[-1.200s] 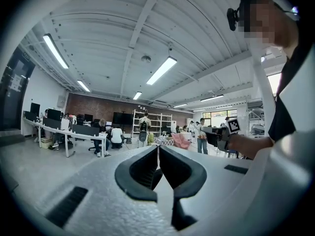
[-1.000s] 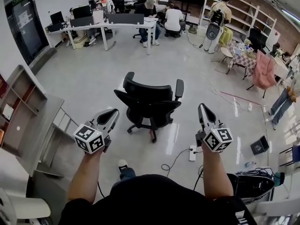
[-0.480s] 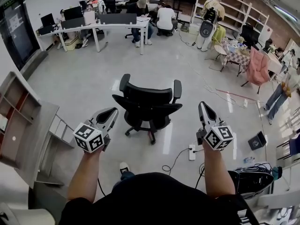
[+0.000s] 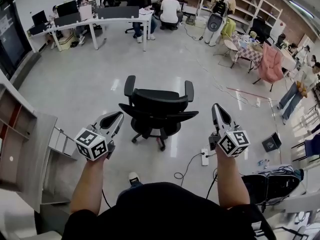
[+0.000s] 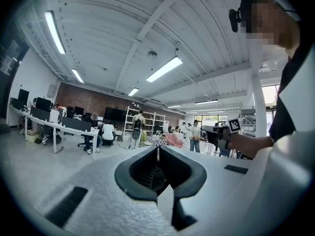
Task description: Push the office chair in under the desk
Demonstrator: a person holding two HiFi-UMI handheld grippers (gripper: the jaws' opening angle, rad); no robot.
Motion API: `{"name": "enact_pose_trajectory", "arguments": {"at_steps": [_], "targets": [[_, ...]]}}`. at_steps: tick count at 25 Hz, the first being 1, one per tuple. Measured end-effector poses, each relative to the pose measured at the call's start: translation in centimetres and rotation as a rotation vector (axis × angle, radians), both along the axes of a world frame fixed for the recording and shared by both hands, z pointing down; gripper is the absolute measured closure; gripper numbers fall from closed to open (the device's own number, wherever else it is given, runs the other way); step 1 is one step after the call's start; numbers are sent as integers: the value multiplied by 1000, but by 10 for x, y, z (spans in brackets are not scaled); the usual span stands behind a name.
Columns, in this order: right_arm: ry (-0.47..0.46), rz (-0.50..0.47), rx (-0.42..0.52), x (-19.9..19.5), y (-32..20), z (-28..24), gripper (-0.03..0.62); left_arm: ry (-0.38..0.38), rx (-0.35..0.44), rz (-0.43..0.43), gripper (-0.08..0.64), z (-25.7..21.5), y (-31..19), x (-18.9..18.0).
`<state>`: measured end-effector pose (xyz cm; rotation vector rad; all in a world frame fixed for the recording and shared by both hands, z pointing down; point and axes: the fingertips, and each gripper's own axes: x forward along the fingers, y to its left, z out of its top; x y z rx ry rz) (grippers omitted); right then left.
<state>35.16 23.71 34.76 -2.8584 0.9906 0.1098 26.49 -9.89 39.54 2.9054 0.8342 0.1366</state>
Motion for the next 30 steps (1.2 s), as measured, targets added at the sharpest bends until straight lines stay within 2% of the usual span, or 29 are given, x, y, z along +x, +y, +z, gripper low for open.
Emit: {"name": "enact_pose_trajectory", "arguments": {"at_steps": [9,17,30], "targets": [[-10,37,-22,31,-36,-6,582,-2,-9,44,534,-2,-32,48],[-14,73,-36,47,-77,-16,583,3,-18,90,534,-10,-71,79],[-21,139,-42,65,-129,-10,581,-5,-22,159,534,2,-123,119]]}}
